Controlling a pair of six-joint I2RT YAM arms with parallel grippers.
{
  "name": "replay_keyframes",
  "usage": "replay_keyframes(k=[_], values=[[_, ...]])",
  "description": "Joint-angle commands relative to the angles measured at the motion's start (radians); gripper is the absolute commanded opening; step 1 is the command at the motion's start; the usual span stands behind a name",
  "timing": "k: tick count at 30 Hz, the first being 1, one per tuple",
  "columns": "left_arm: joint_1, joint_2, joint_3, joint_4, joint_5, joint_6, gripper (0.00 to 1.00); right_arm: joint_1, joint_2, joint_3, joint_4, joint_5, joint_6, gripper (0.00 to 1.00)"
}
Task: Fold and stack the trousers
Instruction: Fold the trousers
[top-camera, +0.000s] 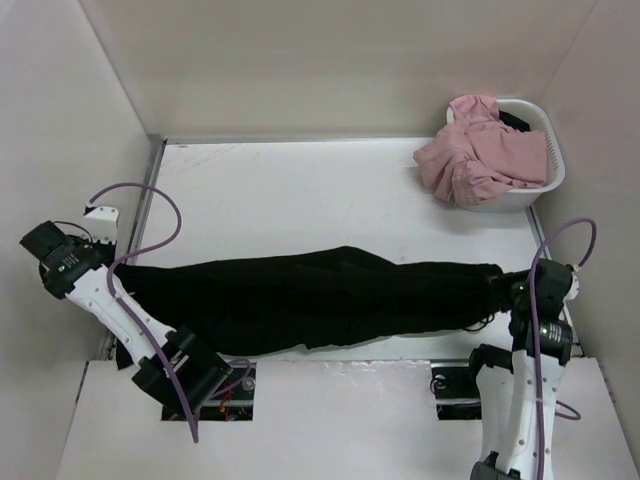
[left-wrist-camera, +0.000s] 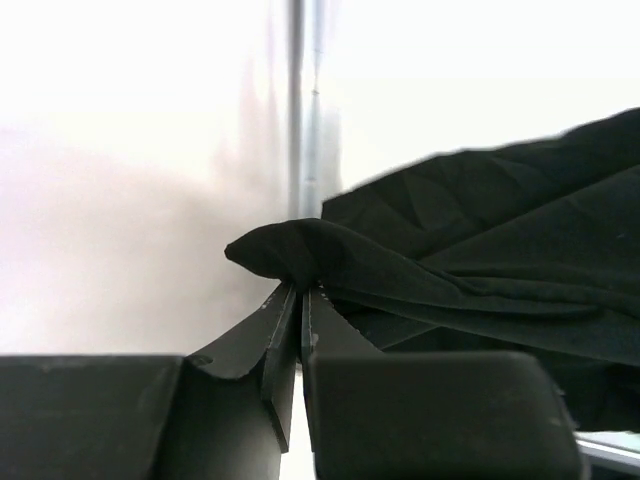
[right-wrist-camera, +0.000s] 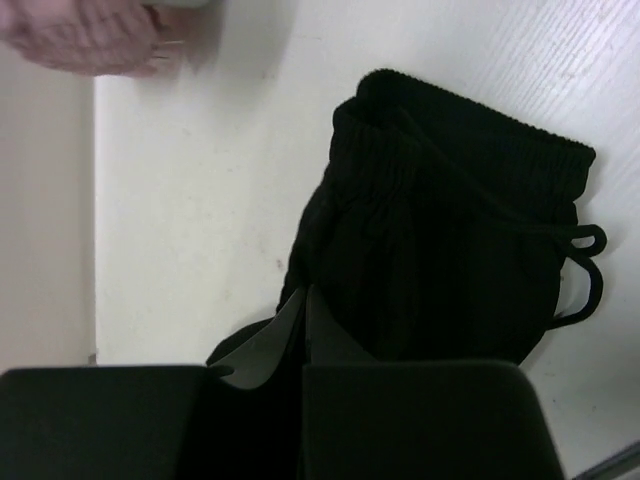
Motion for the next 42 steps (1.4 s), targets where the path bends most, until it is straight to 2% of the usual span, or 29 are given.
replay_keyframes(k=[1,5,6,7,9,11,13,14,15,16,17,18,22,26,28,31,34,36,38,39,40,41,42], values=[[0.070,-0.060,0.049,0.002,-0.036,0.195,0.01,-0.020,-0.050,0.109,-0.102,0.147,-0.039,0.01],[0.136,-0.117,-0.130,-0.077,-0.160,0.451,0.04,-0.034,-0.104,0.084,-0.233,0.173,-0.010,0.22],[0.146,-0.118,-0.169,-0.077,-0.192,0.482,0.06,-0.042,-0.118,0.075,-0.260,0.190,-0.005,0.37],[0.166,-0.117,-0.219,-0.077,-0.224,0.515,0.08,-0.045,-0.128,0.069,-0.282,0.208,0.004,0.48],[0.185,-0.120,-0.297,-0.083,-0.261,0.569,0.16,-0.040,-0.139,0.063,-0.304,0.236,0.018,0.61],[0.189,-0.132,-0.350,-0.078,-0.275,0.606,0.24,-0.033,-0.136,0.057,-0.276,0.233,0.010,0.67],[0.191,-0.132,-0.370,-0.078,-0.284,0.622,0.41,-0.008,-0.098,0.038,-0.207,0.180,-0.011,0.76],[0.188,-0.127,-0.371,-0.077,-0.289,0.622,0.47,0.015,-0.074,0.025,-0.172,0.140,-0.010,0.81],[0.185,-0.124,-0.370,-0.074,-0.292,0.616,0.49,0.041,-0.049,0.008,-0.137,0.103,-0.002,0.89],[0.185,-0.121,-0.364,-0.074,-0.293,0.611,0.51,0.076,-0.029,-0.011,-0.111,0.086,0.013,0.92],[0.185,-0.121,-0.358,-0.074,-0.293,0.605,0.55,0.114,-0.012,-0.032,-0.091,0.086,0.034,1.00],[0.185,-0.120,-0.352,-0.074,-0.293,0.602,0.60,0.140,-0.003,-0.046,-0.081,0.098,0.056,1.00],[0.156,-0.121,-0.329,-0.113,-0.313,0.599,0.69,0.281,0.112,-0.106,-0.006,0.161,0.177,1.00],[0.079,-0.129,-0.267,-0.150,-0.287,0.562,0.73,0.487,0.273,-0.117,0.090,0.199,0.321,1.00],[0.013,-0.117,-0.206,-0.146,-0.258,0.496,0.74,0.561,0.356,-0.121,0.136,0.224,0.375,1.00],[-0.115,-0.098,-0.116,-0.156,-0.180,0.377,0.75,0.605,0.479,-0.133,0.185,0.244,0.416,1.00],[-0.296,-0.103,-0.132,-0.198,-0.136,0.315,0.75,0.610,0.529,-0.155,0.274,0.255,0.410,0.99],[-0.462,-0.115,-0.218,-0.218,-0.152,0.306,0.75,0.583,0.533,-0.169,0.324,0.268,0.400,0.84],[-0.661,-0.124,-0.342,-0.175,-0.190,0.266,0.75,0.543,0.537,-0.184,0.380,0.278,0.378,0.64],[-0.761,-0.118,-0.400,-0.120,-0.218,0.232,0.70,0.520,0.548,-0.192,0.408,0.275,0.368,0.55],[-0.850,-0.101,-0.445,-0.057,-0.256,0.191,0.44,0.501,0.559,-0.199,0.434,0.270,0.354,0.45],[-0.933,-0.081,-0.463,0.004,-0.287,0.150,0.39,0.484,0.568,-0.204,0.454,0.267,0.348,0.36],[-1.009,-0.052,-0.465,0.052,-0.313,0.114,0.51,0.472,0.574,-0.206,0.471,0.265,0.343,0.26]])
